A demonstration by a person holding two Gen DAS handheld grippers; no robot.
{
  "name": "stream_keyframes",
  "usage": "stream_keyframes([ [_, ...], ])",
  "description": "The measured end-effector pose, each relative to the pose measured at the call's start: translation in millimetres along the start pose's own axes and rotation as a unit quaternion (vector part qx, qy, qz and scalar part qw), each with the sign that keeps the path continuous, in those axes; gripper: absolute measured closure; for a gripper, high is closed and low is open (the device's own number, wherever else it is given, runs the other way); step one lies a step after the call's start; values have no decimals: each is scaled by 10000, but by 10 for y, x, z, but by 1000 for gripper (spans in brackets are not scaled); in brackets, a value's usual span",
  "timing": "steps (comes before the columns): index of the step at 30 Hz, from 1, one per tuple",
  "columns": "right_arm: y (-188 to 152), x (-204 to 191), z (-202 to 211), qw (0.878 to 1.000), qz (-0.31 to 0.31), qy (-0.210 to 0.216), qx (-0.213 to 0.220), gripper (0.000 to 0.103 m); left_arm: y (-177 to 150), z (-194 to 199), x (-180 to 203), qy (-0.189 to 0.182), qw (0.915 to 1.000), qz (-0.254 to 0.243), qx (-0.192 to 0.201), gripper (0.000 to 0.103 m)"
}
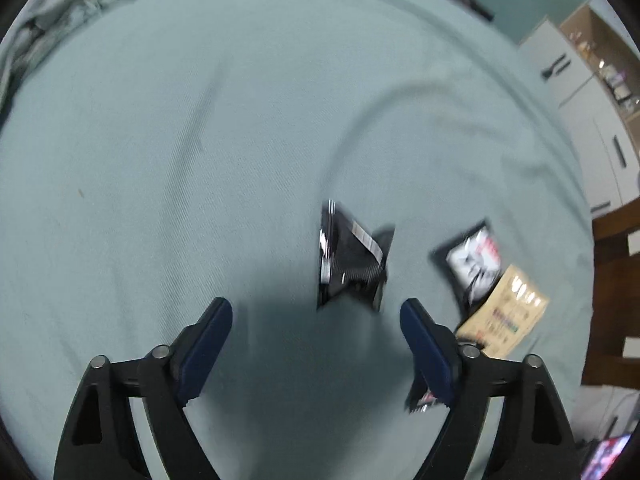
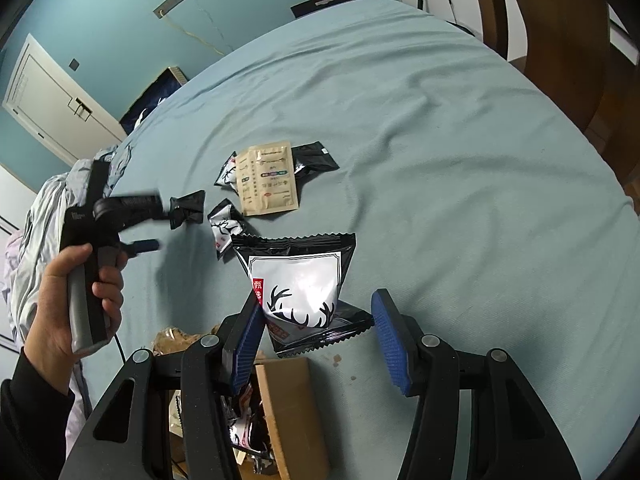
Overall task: Organize snacks
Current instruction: 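Grasp a black packet with the left tool while the right tool holds its packet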
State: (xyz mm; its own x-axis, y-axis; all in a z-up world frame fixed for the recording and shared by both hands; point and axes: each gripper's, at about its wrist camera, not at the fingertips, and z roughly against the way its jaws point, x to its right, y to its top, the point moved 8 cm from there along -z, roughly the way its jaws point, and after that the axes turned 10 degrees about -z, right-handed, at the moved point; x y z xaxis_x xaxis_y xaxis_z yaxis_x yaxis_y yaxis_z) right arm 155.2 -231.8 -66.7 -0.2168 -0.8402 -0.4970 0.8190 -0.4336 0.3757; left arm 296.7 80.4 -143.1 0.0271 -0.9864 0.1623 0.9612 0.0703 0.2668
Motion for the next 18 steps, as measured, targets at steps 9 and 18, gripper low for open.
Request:
stream_keyframes([
  [9, 29, 40, -127, 9999, -35, -80, -144, 50, 237, -248, 263, 524, 9975, -452, -169, 16],
  [18, 56, 44, -186, 9997, -108, -12, -226, 50, 211, -396, 393, 729, 9904, -1170, 46, 67],
])
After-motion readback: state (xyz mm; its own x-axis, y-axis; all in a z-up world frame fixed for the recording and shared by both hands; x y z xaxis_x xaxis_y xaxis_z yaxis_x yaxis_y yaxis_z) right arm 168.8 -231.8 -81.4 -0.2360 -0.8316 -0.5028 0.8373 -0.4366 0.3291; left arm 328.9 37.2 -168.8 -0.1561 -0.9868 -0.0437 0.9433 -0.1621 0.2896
